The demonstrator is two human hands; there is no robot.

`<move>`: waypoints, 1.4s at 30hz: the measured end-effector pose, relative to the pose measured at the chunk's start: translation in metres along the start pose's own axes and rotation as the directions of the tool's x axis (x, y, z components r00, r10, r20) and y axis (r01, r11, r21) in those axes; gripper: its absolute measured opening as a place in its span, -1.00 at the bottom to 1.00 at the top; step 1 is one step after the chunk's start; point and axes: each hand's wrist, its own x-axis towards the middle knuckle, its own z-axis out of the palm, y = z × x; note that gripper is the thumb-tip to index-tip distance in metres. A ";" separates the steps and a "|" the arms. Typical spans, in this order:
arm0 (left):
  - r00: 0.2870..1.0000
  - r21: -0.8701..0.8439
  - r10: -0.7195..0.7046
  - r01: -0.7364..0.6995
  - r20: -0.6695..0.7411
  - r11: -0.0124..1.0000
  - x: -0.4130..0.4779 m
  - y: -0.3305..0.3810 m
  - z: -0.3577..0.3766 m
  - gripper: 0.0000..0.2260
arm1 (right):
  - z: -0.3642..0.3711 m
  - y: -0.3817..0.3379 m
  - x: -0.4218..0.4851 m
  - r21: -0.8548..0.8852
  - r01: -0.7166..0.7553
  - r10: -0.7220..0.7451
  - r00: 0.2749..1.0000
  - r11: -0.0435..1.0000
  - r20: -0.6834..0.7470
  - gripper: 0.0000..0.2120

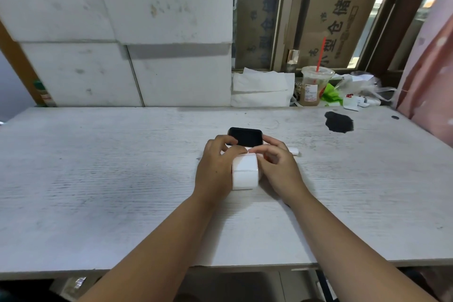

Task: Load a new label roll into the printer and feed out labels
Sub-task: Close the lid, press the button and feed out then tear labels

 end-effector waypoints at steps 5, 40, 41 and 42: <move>0.947 0.304 0.272 -0.314 0.172 0.900 -0.001 -0.016 0.001 -0.74 | -0.002 0.000 0.000 -0.056 0.018 -0.019 1.000 0.998 -0.014 -0.82; 0.977 -0.080 -0.195 0.202 0.087 0.976 0.005 -0.012 -0.003 -0.76 | -0.004 0.003 0.006 0.061 -0.158 0.165 0.975 0.986 -0.151 -0.81; 0.970 -0.089 -0.227 0.234 0.085 0.968 0.006 -0.011 -0.005 -0.77 | -0.004 0.001 0.005 0.053 -0.154 0.161 0.974 0.987 -0.159 -0.82; 0.965 -0.092 -0.247 0.255 0.089 0.963 0.007 -0.010 -0.006 -0.76 | -0.004 0.000 0.004 0.042 -0.145 0.150 0.975 0.989 -0.167 -0.83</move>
